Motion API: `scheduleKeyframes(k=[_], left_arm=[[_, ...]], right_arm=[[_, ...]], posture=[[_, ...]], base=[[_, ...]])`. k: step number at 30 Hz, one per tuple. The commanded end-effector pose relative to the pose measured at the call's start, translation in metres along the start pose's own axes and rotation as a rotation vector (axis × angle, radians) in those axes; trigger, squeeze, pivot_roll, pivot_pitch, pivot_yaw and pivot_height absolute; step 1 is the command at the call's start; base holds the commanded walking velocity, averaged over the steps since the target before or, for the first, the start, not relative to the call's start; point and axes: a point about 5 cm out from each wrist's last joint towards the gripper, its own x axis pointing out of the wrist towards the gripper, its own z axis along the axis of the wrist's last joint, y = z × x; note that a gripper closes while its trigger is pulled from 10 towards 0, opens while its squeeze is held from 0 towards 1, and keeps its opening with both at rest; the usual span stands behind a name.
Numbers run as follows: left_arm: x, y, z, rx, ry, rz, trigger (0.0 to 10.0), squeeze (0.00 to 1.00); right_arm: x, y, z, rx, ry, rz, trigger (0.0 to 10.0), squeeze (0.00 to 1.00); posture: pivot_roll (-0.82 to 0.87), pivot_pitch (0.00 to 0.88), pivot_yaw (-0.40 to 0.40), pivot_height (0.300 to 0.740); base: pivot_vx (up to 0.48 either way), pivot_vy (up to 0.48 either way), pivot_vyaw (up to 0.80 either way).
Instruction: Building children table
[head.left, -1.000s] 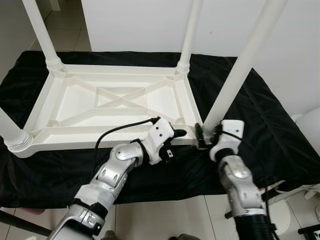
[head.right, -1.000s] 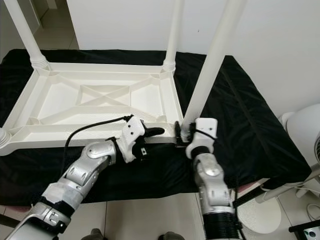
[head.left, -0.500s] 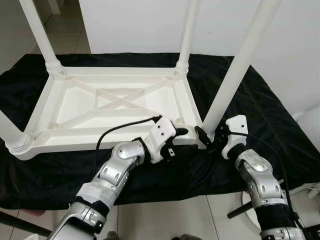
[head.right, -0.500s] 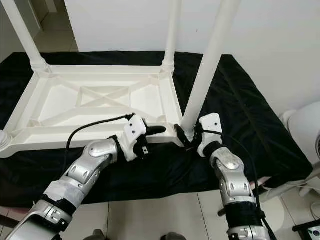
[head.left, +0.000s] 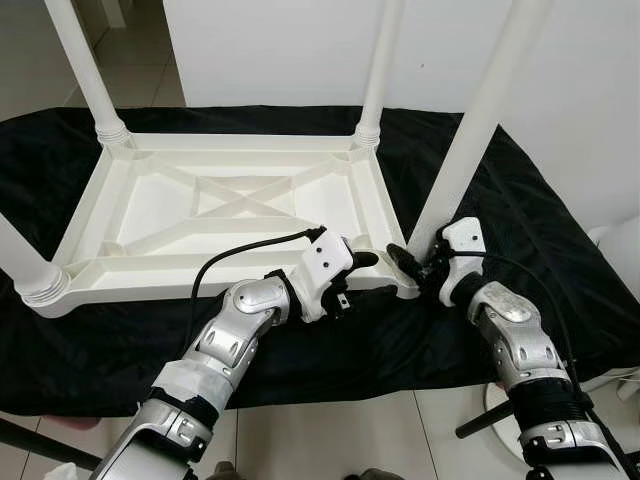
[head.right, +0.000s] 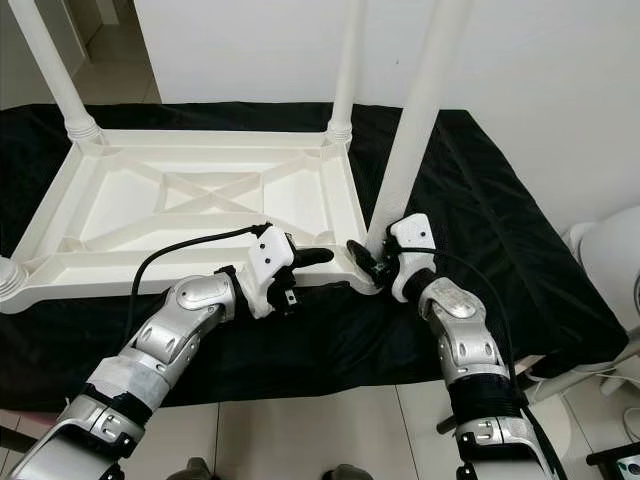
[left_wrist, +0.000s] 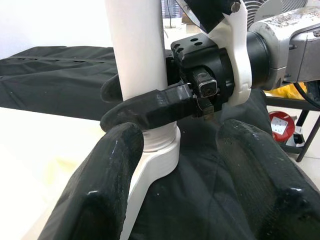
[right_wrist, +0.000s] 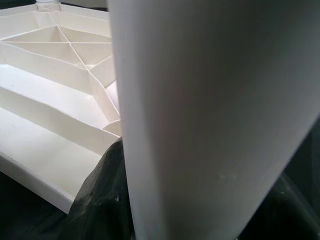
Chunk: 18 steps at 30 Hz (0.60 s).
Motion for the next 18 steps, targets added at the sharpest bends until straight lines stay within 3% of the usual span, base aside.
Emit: scheduleKeyframes(k=[1, 2, 3, 4, 9, 12, 17, 18], left_arm=[[0.0006, -0.0059, -0.0009, 0.009, 0.002, -0.054, 10.0, 0.00], [0.0002, -0.0064, -0.0014, 0.009, 0.004, -0.055, 10.0, 0.00], [-0.0001, -0.0068, -0.0018, 0.009, 0.005, -0.056, 10.0, 0.00], [-0.0005, -0.0070, -0.0020, 0.007, 0.005, -0.055, 10.0, 0.00], [-0.0012, -0.0074, -0.0023, 0.006, 0.006, -0.056, 10.0, 0.00], [-0.0007, -0.0085, -0.0031, 0.005, 0.008, -0.060, 10.0, 0.00], [-0.0005, -0.0092, -0.0031, 0.004, 0.007, -0.060, 10.0, 0.00], [-0.0007, -0.0095, -0.0033, 0.003, 0.007, -0.060, 10.0, 0.00]], right_arm=[[-0.0068, 0.0042, -0.0159, 0.020, 0.051, 0.024, 0.0, 0.00], [-0.0078, 0.0035, -0.0167, 0.010, 0.048, 0.000, 5.0, 0.00], [-0.0085, 0.0030, -0.0171, 0.001, 0.046, -0.017, 5.0, 0.00], [-0.0090, 0.0028, -0.0177, 0.020, 0.043, -0.032, 10.0, 0.00], [-0.0093, 0.0017, -0.0190, 0.041, 0.038, -0.045, 10.0, 0.00], [-0.0101, -0.0014, -0.0195, 0.051, 0.052, -0.167, 10.0, 0.00], [-0.0106, -0.0004, -0.0197, 0.063, 0.054, -0.229, 10.0, 0.00], [-0.0098, 0.0015, -0.0187, 0.067, 0.053, -0.290, 10.0, 0.00]], posture=[[0.02, 0.000, -0.041, 0.740], [0.02, 0.000, -0.042, 0.740], [0.02, 0.000, -0.042, 0.740], [0.01, 0.000, -0.042, 0.740], [0.01, 0.000, -0.042, 0.740], [0.01, 0.000, -0.046, 0.740], [0.01, 0.000, -0.051, 0.740], [0.01, 0.000, -0.052, 0.740]], base=[[0.000, 0.000, 0.00], [0.000, 0.000, 0.00], [0.000, 0.000, 0.00], [0.000, 0.000, 0.00], [0.000, 0.000, 0.00], [0.000, 0.000, 0.00], [0.000, 0.000, 0.00], [0.000, 0.000, 0.00]])
